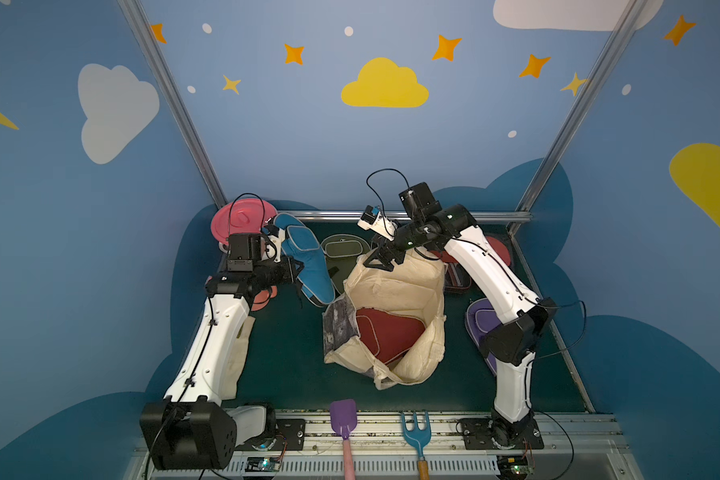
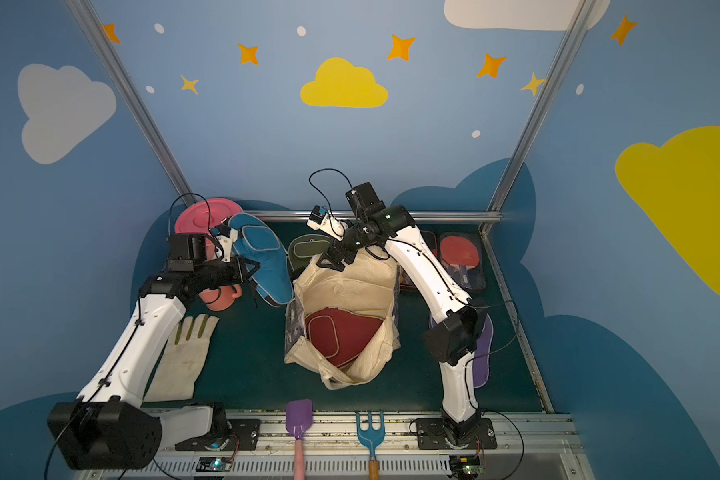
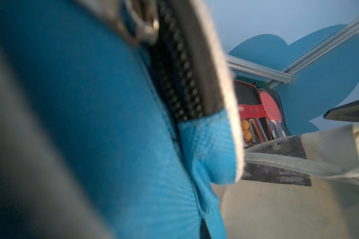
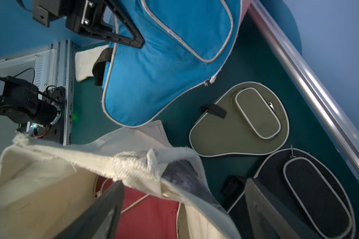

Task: Remove the ping pong set from the canvas bag
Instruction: Adjust the canvas bag at the center of the board.

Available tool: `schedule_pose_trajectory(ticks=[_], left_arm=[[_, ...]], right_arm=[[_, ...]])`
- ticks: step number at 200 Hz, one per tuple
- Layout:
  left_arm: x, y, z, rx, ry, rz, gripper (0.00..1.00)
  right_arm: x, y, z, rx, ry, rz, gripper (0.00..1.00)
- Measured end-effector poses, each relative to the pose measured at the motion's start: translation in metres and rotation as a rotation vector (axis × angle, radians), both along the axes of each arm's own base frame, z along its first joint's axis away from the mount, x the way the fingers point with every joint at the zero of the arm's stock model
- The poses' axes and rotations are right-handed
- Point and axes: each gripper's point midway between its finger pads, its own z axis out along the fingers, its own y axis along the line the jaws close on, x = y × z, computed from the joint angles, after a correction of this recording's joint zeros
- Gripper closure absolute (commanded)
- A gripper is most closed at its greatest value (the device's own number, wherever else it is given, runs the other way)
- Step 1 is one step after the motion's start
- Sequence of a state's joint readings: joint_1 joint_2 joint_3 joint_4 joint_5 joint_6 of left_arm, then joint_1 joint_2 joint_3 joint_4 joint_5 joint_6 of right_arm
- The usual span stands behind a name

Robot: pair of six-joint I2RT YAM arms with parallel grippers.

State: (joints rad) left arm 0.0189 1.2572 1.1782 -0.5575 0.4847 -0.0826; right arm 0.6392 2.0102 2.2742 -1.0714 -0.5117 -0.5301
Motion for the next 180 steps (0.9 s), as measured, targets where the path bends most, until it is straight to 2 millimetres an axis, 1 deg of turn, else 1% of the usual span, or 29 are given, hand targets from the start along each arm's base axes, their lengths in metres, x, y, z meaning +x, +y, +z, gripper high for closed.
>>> schedule_pose_trajectory(ticks=[8,17,28,33,59,74,87,100,115,143,180], left_arm=[[0.001,0.001,-0.005,0.001,0.010,0.002,0.97],[0.001,0.002,-0.008,0.003,0.016,0.004,0.96],[0.001,0.003,-0.010,0.003,0.018,0.006,0.97],[0.002,0.003,-0.011,0.003,0.018,0.007,0.97],[0.004,0.005,-0.011,0.005,0.009,0.011,0.97],[0.004,0.005,-0.012,0.005,0.009,0.013,0.97],[0.004,0.005,-0.016,0.004,0.010,0.013,0.97],[0.004,0.005,-0.021,0.002,0.022,0.013,0.97],[0.004,0.004,-0.028,-0.002,0.041,0.011,0.97],[0.006,0.002,-0.038,-0.013,0.073,0.000,0.97],[0.009,0.001,-0.051,-0.017,0.109,-0.004,0.96]], right_arm=[[-0.002,0.000,-0.003,-0.005,0.013,0.006,0.41],[-0.003,0.000,-0.006,-0.012,0.023,0.011,0.58],[-0.004,-0.002,-0.010,-0.025,0.034,0.011,0.89],[-0.005,-0.003,-0.011,-0.032,0.040,0.010,1.00],[-0.010,-0.012,-0.019,-0.078,0.068,-0.001,1.00],[-0.014,-0.018,-0.028,-0.110,0.083,-0.010,1.00],[-0.023,-0.029,-0.036,-0.147,0.100,-0.023,1.00],[-0.032,-0.043,-0.039,-0.179,0.107,-0.045,1.00],[-0.040,-0.060,-0.035,-0.201,0.097,-0.081,1.00],[-0.049,-0.093,-0.019,-0.212,0.059,-0.155,1.00],[-0.044,-0.131,-0.008,-0.232,0.027,-0.264,1.00]])
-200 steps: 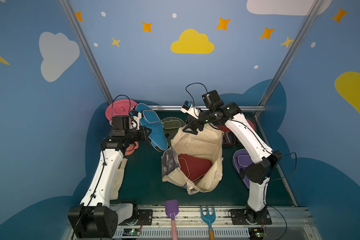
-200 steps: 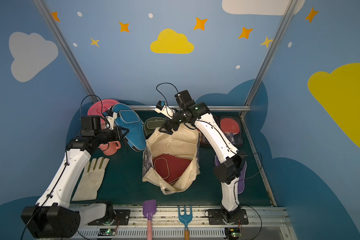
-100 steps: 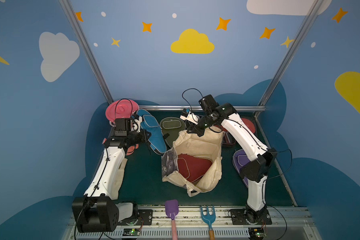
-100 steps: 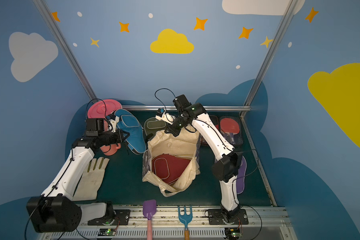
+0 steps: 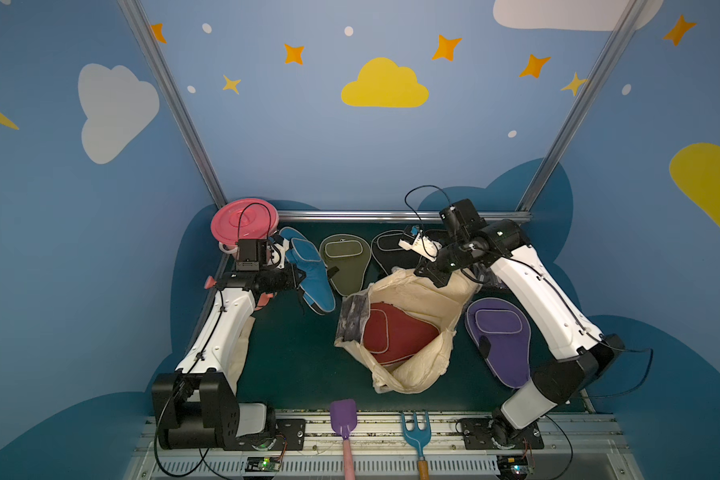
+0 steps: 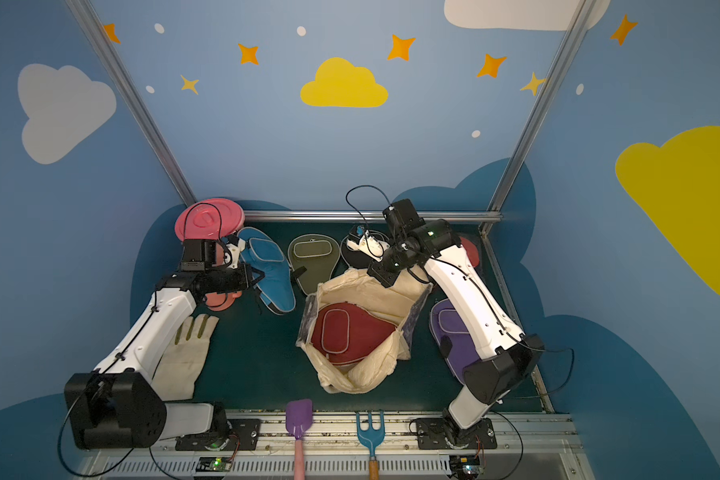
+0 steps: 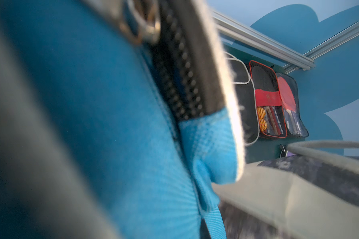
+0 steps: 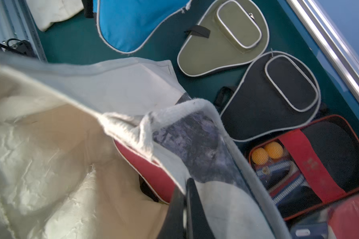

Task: Remove the ping pong set from the canvas bag
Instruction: Adjust the canvas bag at the center of the board.

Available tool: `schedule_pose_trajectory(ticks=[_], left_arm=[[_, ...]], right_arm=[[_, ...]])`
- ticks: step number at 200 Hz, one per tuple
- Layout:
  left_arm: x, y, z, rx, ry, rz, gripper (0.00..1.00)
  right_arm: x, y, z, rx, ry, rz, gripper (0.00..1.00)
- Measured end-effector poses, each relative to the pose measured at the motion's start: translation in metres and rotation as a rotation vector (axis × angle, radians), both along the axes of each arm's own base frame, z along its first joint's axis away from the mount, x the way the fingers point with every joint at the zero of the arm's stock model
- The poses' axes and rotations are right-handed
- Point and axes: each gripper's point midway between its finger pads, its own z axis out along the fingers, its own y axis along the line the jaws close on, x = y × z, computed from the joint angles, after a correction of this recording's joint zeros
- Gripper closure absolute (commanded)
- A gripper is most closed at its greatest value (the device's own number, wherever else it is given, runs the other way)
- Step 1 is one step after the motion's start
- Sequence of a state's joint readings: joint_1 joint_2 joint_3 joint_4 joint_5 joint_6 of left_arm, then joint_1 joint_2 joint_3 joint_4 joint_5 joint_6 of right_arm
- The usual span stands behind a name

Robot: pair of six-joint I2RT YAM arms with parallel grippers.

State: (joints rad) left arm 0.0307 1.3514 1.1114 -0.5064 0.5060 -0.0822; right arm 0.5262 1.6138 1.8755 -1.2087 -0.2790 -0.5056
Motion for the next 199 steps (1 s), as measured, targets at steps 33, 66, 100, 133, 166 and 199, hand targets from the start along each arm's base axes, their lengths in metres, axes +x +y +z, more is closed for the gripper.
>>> schedule_pose_trajectory(ticks=[33,66,100,133,166,199], left_arm=[[0.005,0.001,-0.017,0.003,0.046,-0.002,0.97],[0.019,0.003,-0.047,0.027,0.129,0.001,0.97],[0.028,0.010,-0.072,0.073,0.188,0.022,0.97],[0.036,0.014,-0.084,0.095,0.210,0.032,0.97],[0.049,0.014,-0.090,0.098,0.205,0.034,0.89],[0.055,0.018,-0.096,0.121,0.210,0.041,0.47]], right_arm=[[0.004,-0.018,0.001,-0.019,-0.016,-0.051,1.00],[0.004,-0.018,-0.002,-0.021,-0.010,-0.050,1.00],[0.004,-0.018,-0.001,-0.019,-0.009,-0.049,1.00],[0.003,-0.017,-0.002,-0.018,-0.007,-0.048,1.00],[0.003,-0.017,-0.002,-0.014,-0.004,-0.048,1.00],[0.003,-0.017,-0.002,-0.012,-0.004,-0.048,1.00]])
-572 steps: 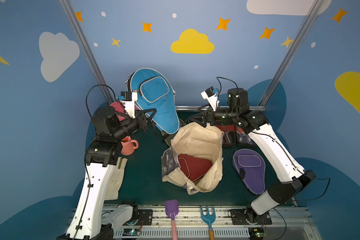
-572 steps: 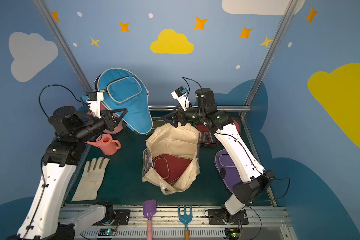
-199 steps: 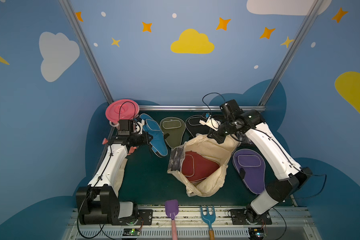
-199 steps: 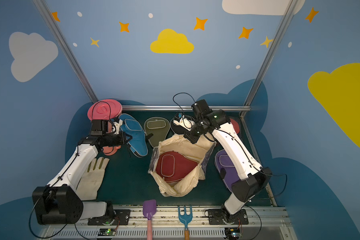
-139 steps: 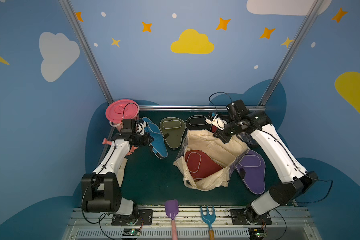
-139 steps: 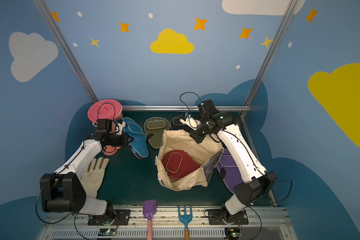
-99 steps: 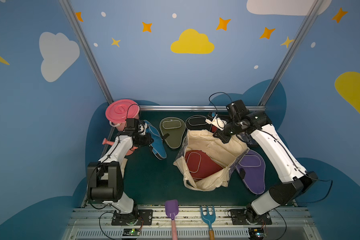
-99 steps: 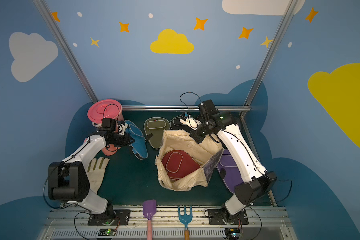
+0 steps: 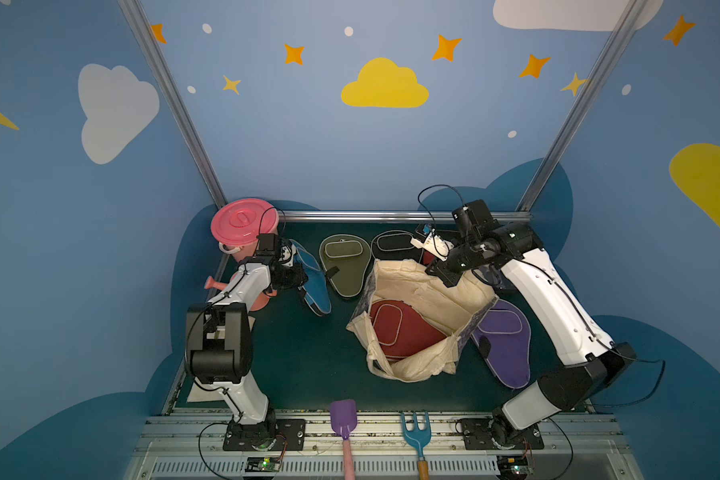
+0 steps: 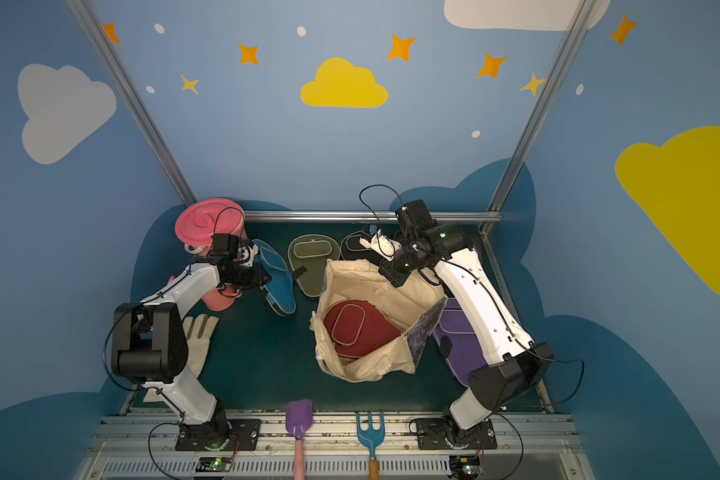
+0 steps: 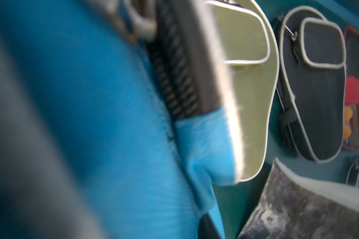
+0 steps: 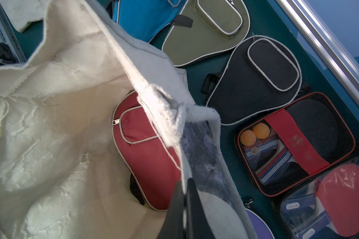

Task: Remove the ping pong set from the canvas bag
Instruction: Adjust the canvas bag at the center of the board.

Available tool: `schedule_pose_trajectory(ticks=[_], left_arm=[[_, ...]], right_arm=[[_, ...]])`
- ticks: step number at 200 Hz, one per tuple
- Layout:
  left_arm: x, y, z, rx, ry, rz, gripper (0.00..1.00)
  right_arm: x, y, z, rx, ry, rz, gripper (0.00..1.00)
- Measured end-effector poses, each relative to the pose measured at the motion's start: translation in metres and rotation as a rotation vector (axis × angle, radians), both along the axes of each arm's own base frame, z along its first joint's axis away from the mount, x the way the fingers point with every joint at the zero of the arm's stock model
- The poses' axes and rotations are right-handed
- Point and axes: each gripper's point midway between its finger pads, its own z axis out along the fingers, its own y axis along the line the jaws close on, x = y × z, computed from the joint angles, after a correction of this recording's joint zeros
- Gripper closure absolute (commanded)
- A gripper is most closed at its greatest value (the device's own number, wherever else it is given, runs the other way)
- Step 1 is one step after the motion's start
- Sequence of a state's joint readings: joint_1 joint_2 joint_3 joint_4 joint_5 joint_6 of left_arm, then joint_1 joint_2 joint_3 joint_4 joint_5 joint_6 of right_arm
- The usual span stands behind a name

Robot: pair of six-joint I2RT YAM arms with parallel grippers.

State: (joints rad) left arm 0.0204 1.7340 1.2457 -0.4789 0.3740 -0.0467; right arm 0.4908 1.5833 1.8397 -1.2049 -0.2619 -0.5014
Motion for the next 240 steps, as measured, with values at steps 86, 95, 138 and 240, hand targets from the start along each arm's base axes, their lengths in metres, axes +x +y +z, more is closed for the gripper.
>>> schedule_pose_trajectory(ticks=[86,95,138,240], left_arm=[[-0.011,0.033,-0.008,0.199,0.087,0.086,0.19],[-0.012,0.036,-0.009,0.219,0.096,0.091,0.16],[-0.015,0.037,-0.012,0.262,0.110,0.094,0.07],[-0.014,-0.002,0.093,0.176,-0.200,-0.014,0.00]], right_arm=[[0.000,0.000,0.000,0.001,0.000,0.000,1.00],[0.000,0.000,0.000,0.001,0.001,0.000,1.00],[0.000,0.001,0.000,0.002,0.002,-0.001,1.00],[-0.006,0.006,0.005,0.011,-0.012,0.017,1.00]])
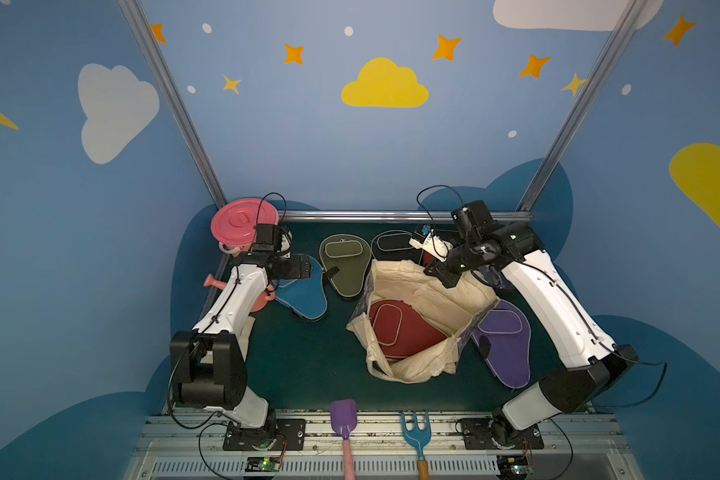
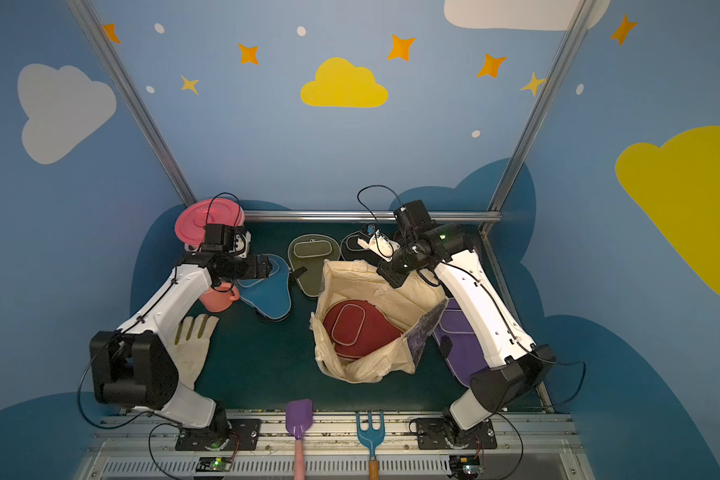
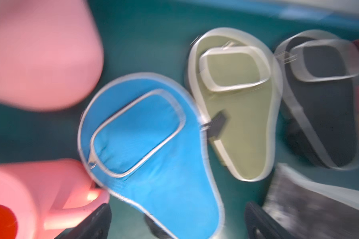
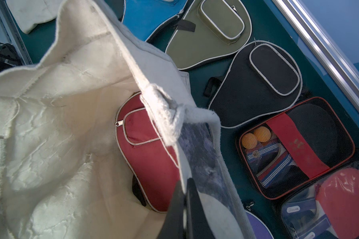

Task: Remove the ping pong set from the canvas bag
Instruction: Adjust the canvas bag at the center of the board.

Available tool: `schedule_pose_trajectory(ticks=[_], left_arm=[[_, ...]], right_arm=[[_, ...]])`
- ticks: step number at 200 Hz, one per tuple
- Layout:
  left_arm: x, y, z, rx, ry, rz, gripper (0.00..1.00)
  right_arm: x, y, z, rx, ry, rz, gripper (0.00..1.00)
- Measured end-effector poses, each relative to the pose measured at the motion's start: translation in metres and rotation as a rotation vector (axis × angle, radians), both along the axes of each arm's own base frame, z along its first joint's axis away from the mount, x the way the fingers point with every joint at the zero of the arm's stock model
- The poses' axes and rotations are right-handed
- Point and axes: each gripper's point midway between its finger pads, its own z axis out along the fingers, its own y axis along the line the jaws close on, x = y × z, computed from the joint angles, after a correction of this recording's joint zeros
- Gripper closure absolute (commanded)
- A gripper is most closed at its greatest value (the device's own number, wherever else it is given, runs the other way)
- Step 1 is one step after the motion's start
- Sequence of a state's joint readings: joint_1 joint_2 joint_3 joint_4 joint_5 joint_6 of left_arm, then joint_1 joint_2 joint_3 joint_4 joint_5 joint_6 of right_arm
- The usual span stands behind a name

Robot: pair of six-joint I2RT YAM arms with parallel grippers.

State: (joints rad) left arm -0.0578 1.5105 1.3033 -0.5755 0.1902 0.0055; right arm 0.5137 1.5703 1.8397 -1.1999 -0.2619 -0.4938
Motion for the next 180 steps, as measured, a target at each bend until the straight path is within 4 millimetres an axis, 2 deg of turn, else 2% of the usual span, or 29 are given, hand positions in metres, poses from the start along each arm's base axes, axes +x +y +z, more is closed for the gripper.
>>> schedule_pose_trajectory(ticks=[19,42,52,64,80,112,128,155,161,166,173,180], left_arm=[[-0.010,-0.033,0.049,-0.040,-0.117,-0.107,0.00],[-0.040,-0.095,0.112,-0.093,-0.265,-0.304,0.00],[-0.057,-0.120,0.130,-0.125,-0.305,-0.391,0.00],[-0.076,-0.141,0.140,-0.157,-0.325,-0.468,0.00],[-0.091,-0.157,0.135,-0.187,-0.306,-0.519,0.00],[-0.102,-0.176,0.096,-0.207,-0.193,-0.553,0.00],[-0.099,-0.182,0.081,-0.206,-0.148,-0.537,0.00],[-0.082,-0.184,0.069,-0.194,-0.111,-0.476,0.02],[-0.079,-0.185,0.068,-0.196,-0.107,-0.469,0.06],[-0.078,-0.186,0.068,-0.197,-0.107,-0.467,0.13],[-0.075,-0.188,0.069,-0.201,-0.105,-0.463,0.30],[-0.073,-0.190,0.070,-0.209,-0.104,-0.458,0.52]], right_arm=[[-0.002,0.004,0.000,0.000,-0.006,0.011,1.00],[-0.004,0.010,0.002,0.003,-0.017,0.024,1.00],[-0.004,0.013,0.003,0.007,-0.023,0.030,1.00],[-0.005,0.018,0.004,0.012,-0.031,0.042,1.00],[-0.009,0.024,0.005,0.016,-0.037,0.062,1.00],[-0.017,0.034,0.008,0.020,-0.046,0.097,1.00],[-0.019,0.036,0.011,0.022,-0.054,0.110,1.00],[-0.023,0.040,0.013,0.022,-0.060,0.130,1.00],[-0.024,0.040,0.013,0.021,-0.060,0.132,1.00],[-0.025,0.041,0.013,0.019,-0.060,0.135,1.00],[-0.025,0.041,0.012,0.017,-0.059,0.136,1.00],[-0.025,0.041,0.012,0.015,-0.061,0.138,1.00]])
